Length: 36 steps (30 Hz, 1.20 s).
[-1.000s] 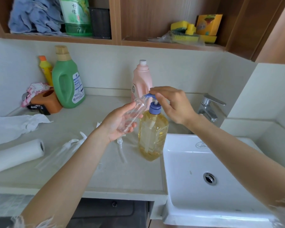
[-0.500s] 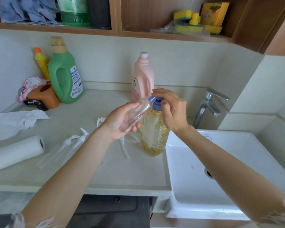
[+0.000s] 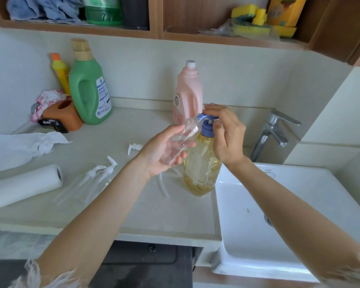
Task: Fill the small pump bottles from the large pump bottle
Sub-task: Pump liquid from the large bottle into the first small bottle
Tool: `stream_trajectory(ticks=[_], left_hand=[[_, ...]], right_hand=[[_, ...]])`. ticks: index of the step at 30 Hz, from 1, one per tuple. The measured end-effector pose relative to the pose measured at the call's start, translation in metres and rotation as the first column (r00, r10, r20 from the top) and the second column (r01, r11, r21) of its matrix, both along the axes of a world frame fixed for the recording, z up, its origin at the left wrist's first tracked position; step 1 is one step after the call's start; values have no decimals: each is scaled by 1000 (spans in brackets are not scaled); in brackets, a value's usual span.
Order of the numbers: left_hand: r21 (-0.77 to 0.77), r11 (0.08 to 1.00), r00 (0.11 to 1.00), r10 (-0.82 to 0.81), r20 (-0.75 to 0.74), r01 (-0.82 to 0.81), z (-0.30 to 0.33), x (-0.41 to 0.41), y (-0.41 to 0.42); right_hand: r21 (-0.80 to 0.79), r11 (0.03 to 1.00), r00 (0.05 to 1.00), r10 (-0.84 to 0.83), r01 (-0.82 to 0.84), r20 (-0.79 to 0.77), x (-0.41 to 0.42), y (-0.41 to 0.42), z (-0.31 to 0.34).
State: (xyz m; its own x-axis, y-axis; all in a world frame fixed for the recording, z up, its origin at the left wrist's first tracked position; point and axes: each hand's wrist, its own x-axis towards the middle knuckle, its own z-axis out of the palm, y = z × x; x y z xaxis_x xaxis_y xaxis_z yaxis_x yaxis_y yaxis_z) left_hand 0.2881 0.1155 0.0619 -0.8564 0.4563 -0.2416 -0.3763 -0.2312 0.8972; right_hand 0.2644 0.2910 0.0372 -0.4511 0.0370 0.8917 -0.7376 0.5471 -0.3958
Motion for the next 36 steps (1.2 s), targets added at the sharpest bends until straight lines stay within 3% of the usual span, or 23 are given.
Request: stream_trajectory(ticks=[5,17,24,31,36], left_hand=[[-16,1000,999,-8,35,9,-6,0,0],[7,1000,1000,13,-13,-13,8,3,3],[-26,999,998,30,-47,-31,1,-1,2],[-51,998,998,43,-47,-45,-6,3,2],[-52,998,997,19,-79,-24,2,4,-3]], right_hand=[[24,999,1000,22,-22,-1,1,3,-13],[167,985,996,14,-30,91,10,15,24],[-32,999,1000,-27,27,1,6,2,2],[-68,997,998,-44,47,39,10,-2,-3],[18,996,995,-90,89,34,10,3,20]])
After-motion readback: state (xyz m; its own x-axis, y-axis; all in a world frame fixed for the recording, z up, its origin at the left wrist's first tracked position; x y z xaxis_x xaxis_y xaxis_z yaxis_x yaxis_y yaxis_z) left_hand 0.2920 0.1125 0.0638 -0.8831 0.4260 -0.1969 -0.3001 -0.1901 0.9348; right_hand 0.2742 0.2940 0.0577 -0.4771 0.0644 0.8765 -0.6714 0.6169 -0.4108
